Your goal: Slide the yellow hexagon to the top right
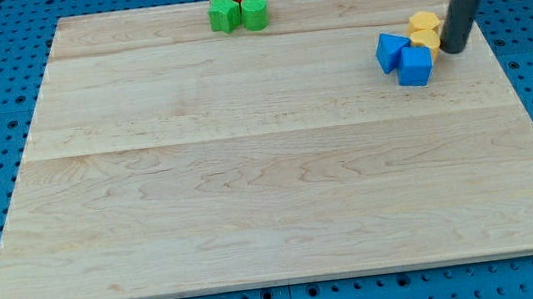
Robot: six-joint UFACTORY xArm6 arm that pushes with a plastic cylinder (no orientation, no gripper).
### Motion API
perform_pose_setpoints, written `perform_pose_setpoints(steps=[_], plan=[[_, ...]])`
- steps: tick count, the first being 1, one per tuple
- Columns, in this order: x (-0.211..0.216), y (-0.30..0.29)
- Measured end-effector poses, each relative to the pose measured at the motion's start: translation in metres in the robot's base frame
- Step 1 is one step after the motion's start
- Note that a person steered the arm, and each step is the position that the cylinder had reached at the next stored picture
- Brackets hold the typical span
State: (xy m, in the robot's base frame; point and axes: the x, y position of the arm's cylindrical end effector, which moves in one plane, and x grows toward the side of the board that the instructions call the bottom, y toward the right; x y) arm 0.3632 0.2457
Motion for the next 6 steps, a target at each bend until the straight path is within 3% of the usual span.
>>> perform_pose_setpoints(steps=[2, 4, 5, 6], plan=[[0.064, -0.026], [-0.037, -0.030], [-0.060, -0.030], [-0.046, -0.038]])
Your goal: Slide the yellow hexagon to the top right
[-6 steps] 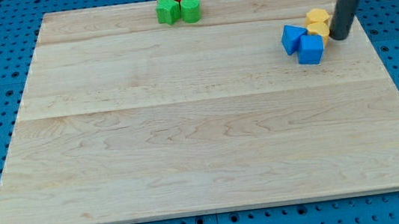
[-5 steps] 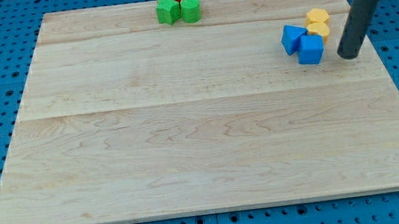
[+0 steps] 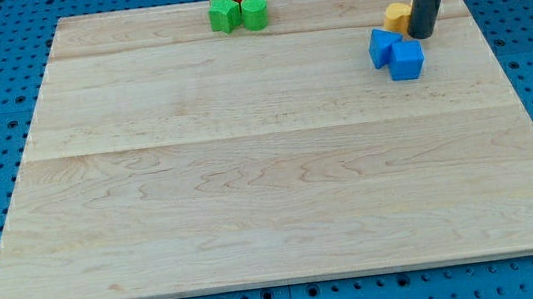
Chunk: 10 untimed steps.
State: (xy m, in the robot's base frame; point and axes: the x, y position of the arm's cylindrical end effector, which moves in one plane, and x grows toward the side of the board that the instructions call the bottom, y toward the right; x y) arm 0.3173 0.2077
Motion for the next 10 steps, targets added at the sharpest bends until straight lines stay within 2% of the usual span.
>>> perform_pose_setpoints(steps=[1, 2, 4, 5, 6, 7, 8, 9, 10], plan=[[-0.005, -0.003], [-0.037, 0.005], [-0.023, 0.016], [-0.066, 0.016], [-0.072, 0.014], [-0.050, 0.021], [-0.050, 0.042], [-0.064, 0.057], [-0.109, 0.055]])
